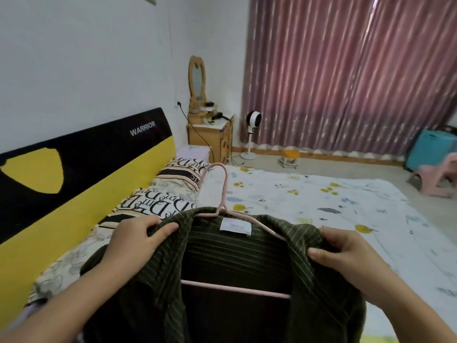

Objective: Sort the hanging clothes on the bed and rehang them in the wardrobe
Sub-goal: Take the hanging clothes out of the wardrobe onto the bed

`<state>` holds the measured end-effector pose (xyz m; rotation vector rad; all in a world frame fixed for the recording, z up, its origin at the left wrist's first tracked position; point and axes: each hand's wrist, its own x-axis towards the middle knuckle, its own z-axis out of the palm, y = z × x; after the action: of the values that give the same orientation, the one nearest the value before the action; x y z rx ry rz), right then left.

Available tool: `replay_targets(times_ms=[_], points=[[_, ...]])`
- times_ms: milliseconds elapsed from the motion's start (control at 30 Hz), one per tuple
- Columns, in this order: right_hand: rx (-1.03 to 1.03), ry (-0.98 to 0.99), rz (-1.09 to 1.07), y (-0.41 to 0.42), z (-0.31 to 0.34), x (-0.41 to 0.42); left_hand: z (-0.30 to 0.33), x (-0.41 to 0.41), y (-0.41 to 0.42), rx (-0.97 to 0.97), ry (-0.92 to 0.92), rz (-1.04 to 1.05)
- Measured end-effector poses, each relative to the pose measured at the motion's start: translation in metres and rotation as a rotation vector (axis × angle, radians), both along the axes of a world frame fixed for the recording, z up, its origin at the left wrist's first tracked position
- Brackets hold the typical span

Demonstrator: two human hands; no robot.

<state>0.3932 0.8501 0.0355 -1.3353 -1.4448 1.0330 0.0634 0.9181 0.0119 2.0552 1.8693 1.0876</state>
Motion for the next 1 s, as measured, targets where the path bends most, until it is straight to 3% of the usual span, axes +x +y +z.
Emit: replay_targets(times_ms=[400, 1000], points=[[0.027, -0.183, -0.148, 0.101, -0.037, 0.015, -0.039, 0.027, 0.121, -0.092, -0.002, -0.055], [-0.096, -0.351, -0.128, 0.403, -0.2, 0.052, -0.192, 0.072, 0.368, -0.326, 0.118, 0.132]])
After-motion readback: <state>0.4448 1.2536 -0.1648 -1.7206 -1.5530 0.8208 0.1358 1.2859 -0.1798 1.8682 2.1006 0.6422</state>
